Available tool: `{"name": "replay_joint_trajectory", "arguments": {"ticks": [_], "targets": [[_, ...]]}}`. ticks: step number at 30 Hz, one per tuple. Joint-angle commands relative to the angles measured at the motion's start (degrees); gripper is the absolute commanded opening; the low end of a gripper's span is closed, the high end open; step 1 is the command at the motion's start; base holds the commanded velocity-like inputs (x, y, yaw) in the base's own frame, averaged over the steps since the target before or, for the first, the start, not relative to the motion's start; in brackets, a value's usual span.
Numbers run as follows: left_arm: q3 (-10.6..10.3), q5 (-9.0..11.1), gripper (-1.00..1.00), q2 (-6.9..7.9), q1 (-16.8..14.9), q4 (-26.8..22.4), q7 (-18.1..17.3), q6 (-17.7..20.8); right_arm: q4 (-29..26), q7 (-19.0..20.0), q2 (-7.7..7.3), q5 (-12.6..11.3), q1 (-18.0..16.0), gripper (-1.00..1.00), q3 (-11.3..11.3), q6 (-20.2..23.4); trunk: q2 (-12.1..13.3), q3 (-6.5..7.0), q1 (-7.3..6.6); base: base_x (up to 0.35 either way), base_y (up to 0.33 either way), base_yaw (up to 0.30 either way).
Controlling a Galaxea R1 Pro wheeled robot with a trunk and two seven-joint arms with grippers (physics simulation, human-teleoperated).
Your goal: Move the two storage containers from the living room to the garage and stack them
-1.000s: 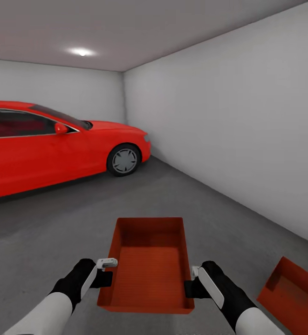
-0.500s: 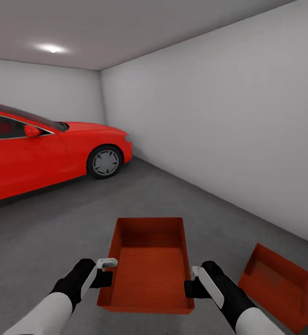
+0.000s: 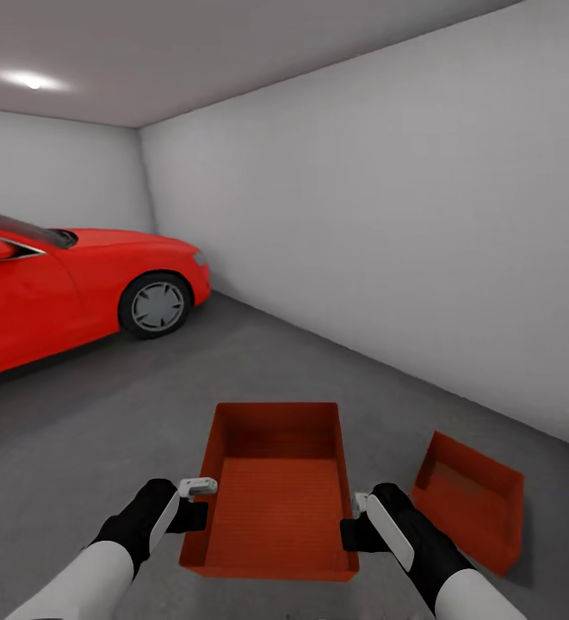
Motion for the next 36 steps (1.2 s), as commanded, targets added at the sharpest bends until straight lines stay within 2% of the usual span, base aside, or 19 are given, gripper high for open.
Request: {"name": "replay_joint_trajectory", "arguments": {"ticks": [1, 36], "targets": [[0.7, -0.5, -1.0, -0.1, 0.0, 0.0, -0.6, 0.3, -0.1, -0.3, -0.02, -0.8, -0.1, -1.0, 0.0, -0.1, -0.1, -0.08, 0.01, 0.0, 0.0, -0.275], [0.7, -0.5, -1.0, -0.1, 0.0, 0.0, -0.6, 0.3, -0.1, -0.3, -0.02, -0.8, -0.1, -1.0, 0.1, -0.1, -0.1, -0.08, 0.01, 0.0, 0.0, -0.275]]}}
